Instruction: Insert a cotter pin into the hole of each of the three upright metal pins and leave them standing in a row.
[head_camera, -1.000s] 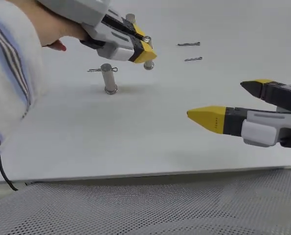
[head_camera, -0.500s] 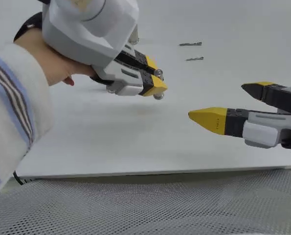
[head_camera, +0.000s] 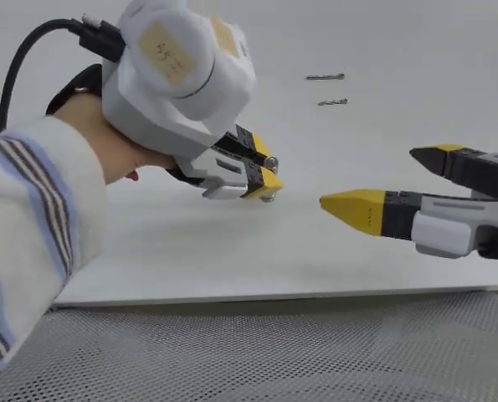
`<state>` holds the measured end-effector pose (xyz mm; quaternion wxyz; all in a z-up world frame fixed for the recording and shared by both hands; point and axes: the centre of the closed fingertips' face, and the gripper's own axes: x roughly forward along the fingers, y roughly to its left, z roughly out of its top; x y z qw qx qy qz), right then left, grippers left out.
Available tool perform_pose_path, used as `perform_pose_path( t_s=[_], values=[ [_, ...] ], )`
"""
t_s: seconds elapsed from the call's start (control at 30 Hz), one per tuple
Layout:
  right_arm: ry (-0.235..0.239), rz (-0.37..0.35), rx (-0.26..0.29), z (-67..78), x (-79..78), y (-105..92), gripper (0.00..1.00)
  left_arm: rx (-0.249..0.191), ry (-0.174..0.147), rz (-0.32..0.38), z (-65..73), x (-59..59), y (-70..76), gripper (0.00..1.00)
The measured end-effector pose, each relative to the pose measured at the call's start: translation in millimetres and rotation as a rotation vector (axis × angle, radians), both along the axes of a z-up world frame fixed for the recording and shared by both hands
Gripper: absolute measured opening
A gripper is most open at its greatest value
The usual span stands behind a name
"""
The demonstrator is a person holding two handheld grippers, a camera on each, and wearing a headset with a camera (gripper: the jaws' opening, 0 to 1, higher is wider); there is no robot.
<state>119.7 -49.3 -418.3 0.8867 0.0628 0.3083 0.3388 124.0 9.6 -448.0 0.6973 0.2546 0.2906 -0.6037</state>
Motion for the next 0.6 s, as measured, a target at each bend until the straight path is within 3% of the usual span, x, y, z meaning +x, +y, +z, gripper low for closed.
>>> perform_pose_path(
  t_s=[0.4, 0.6],
  values=[
    [0.003, 0.003, 0.007, -0.6, -0.2, 0.2, 0.89, 0.013, 0.004, -0.012, -10.6, -1.4, 3.4, 0.05],
    [0.005, 0.007, 0.006, -1.9, -0.8, 0.9, 0.89, 0.005, 0.021, -0.003, -14.0, -2.1, 4.6, 0.05]
  ],
)
